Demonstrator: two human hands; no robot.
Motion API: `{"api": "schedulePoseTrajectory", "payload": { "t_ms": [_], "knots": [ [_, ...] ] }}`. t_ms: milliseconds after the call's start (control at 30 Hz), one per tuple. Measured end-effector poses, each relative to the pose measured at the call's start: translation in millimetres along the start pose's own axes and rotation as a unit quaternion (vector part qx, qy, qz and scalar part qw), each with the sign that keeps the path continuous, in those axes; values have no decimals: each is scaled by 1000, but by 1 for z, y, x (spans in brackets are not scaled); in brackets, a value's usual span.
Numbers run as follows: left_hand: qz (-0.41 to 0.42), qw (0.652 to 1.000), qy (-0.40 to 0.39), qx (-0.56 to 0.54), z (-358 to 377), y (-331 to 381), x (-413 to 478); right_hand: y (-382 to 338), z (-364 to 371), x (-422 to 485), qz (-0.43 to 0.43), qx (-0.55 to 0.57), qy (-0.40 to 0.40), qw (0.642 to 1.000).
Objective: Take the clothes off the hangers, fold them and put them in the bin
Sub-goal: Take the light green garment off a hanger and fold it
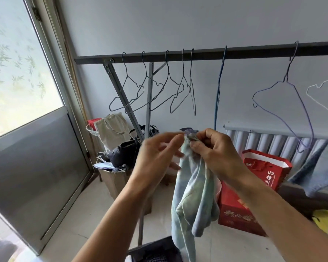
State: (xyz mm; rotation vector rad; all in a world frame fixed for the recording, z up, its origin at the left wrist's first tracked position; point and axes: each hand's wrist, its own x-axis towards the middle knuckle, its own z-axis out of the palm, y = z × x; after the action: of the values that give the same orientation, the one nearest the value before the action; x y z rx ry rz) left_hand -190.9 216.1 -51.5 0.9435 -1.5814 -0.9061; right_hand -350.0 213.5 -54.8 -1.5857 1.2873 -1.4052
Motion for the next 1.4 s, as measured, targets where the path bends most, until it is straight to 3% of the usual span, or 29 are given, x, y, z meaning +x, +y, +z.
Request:
{"api": "schedulePoseTrajectory", "payload": {
  "t_ms": [67,133,233,400,633,767,1033,1167,1400],
  "knots": [
    [108,980,35,163,-13,-9,14,-3,-6,1,1,20,-52,998],
    [171,953,-48,244,-17,-12,29,-6,-13,3,-17,27,-106,994],
    [195,920,-158,301,-14,-10,45,-10,-17,4,-43,19,-152,987],
    [136,962,-159,178,-10,-7,50,-5,-19,5,-36,45,-122,991],
    [123,967,-171,145,-17,15,46,18,-40,-9,-21,-72,-182,980],
    [111,969,-174,134,-34,27,52,35,-46,-18,16,-89,-166,982],
    [59,963,-172,196,-70,42,51,44,-59,-8,29,112,-55,992],
    [34,973,-139,183,-74,46,49,40,-60,1,19,151,-30,988],
    [27,981,-172,85,-73,58,50,25,-47,9,-51,-7,18,999]
  ]
}}
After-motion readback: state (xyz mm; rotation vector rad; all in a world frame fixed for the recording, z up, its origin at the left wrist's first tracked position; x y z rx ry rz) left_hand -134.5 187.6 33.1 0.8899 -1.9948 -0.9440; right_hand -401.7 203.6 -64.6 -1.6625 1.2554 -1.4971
